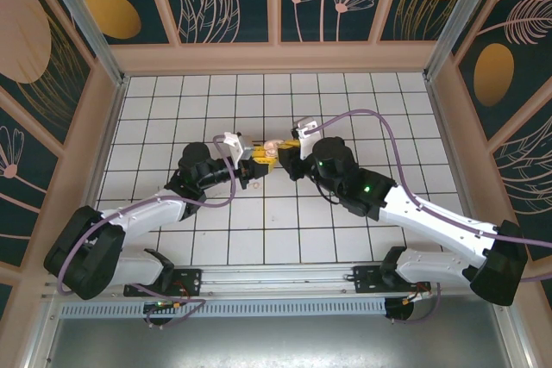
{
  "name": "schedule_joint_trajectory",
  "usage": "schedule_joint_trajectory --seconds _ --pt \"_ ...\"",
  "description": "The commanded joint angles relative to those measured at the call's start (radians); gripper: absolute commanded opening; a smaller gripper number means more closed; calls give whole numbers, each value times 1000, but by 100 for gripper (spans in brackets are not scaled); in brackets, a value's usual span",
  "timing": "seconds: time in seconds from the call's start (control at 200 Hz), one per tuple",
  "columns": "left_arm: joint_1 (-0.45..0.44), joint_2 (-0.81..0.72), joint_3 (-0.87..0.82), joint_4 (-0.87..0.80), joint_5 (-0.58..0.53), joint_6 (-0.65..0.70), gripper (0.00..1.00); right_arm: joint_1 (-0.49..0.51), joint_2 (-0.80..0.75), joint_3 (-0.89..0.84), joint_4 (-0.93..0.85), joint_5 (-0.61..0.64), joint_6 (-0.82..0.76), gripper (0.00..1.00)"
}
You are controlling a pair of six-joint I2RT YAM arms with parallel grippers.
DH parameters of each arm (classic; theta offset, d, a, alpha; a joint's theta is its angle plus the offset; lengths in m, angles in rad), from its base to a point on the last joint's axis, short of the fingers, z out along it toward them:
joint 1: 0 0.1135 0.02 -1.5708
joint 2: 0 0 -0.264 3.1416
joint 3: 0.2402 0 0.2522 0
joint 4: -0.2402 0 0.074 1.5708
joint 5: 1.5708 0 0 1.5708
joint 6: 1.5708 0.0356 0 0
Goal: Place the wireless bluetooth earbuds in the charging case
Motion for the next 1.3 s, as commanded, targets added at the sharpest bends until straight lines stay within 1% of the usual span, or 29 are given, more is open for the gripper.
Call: schedule_joint_trajectory --seconds 0.0,0.185,0.47,0.591,0.841,1.016,1.036,1.116,1.296 --pt "-1 -47 14 100 -3 60 20 1 -16 -17 -35 -17 -19 21" --pt "-6 -51 11 71 -3 95 19 -9 -42 -7 -3 -52 -24 21" --pt "-11 -46 12 64 -9 105 19 -26 -60 -4 25 -91 -16 22" --pt "-12 -38 24 65 -14 66 20 -36 -58 3 32 -98 -10 22" --pt "-11 -23 32 99 -2 -75 20 -89 -78 14 47 -160 -4 22" --pt "-12 -22 46 78 15 -110 21 -110 -59 33 48 -184 -7 22" --pt "-11 -22 51 71 19 -112 21 -113 -56 35 49 -210 -6 22" --pt "-14 -21 62 54 29 -126 21 -122 -42 48 57 -236 -8 22" --pt "-15 -19 70 34 42 -148 21 -134 -20 70 69 -264 -19 22"
